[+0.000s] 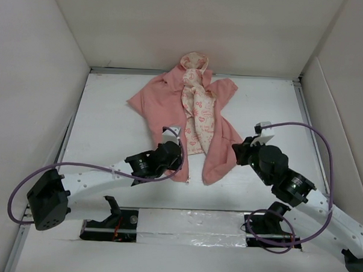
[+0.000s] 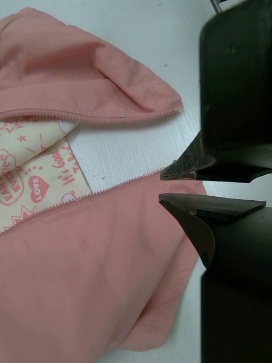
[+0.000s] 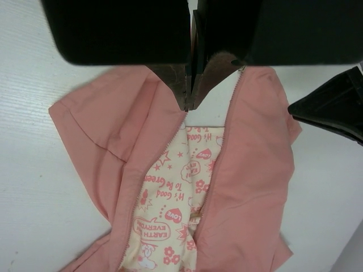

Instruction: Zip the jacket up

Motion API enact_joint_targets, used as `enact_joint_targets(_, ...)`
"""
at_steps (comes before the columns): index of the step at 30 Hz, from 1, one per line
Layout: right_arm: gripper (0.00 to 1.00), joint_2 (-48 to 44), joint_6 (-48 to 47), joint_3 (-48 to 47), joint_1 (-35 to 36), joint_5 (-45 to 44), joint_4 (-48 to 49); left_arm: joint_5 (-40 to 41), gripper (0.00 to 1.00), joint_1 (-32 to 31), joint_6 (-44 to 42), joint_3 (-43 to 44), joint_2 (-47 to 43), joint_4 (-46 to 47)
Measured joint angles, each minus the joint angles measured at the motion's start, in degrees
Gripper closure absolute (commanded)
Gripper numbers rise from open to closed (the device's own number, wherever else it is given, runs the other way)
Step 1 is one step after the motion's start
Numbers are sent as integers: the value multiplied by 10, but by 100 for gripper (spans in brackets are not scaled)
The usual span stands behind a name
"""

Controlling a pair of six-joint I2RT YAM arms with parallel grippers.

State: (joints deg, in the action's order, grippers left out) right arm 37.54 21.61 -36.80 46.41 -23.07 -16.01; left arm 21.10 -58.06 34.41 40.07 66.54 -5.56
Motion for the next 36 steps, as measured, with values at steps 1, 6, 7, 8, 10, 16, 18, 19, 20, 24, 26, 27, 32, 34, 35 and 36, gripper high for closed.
enact_joint_targets(1, 100, 1, 0, 2, -1, 2, 2, -1, 84, 0, 4, -3, -1, -3)
enact_joint_targets(6, 100, 23, 0, 3, -2, 9, 2, -2, 73, 0, 17, -7, 17, -19)
enact_joint_targets(7, 99, 29, 0, 3, -2, 12, 3, -3, 68, 0, 17, -7, 23, -20)
enact_joint_targets(8, 99, 35, 0, 3, -2, 14, 4, -5, 67, 0, 17, -8, 30, -20)
enact_joint_targets(10, 99, 43, 0, 3, -2, 18, 8, -9, 65, 0, 19, -8, 39, -19)
enact_joint_targets(16, 97, 53, 0, 13, -2, 30, 25, -21, 67, -2, 18, -8, 85, -7)
enact_joint_targets(18, 97, 55, 0, 15, -2, 30, 26, -22, 68, -6, 17, -8, 105, 0)
enact_joint_targets(19, 96, 54, 0, 17, -2, 30, 28, -22, 69, -10, 17, -7, 116, 0)
enact_joint_targets(20, 96, 54, 0, 18, -2, 31, 28, -19, 69, -15, 17, -6, 130, 1)
enact_joint_targets(24, 96, 51, -2, 21, -2, 32, 29, -6, 71, -34, 17, 5, 182, -5)
enact_joint_targets(26, 95, 50, -2, 21, -2, 34, 29, 4, 71, -39, 18, 17, 200, -5)
enact_joint_targets(27, 95, 48, -2, 22, -2, 35, 30, 5, 70, -42, 19, 21, 206, -5)
enact_joint_targets(32, 92, 41, -2, 28, -5, 41, 36, 16, 64, -49, 22, 31, 218, -2)
enact_joint_targets(34, 90, 41, -2, 32, -6, 46, 36, 19, 63, -52, 25, 31, 218, -2)
enact_joint_targets(35, 89, 41, -2, 34, -7, 47, 37, 21, 63, -54, 27, 31, 218, -3)
enact_joint_targets(36, 89, 41, -2, 35, -7, 49, 37, 22, 62, -55, 29, 31, 218, -3)
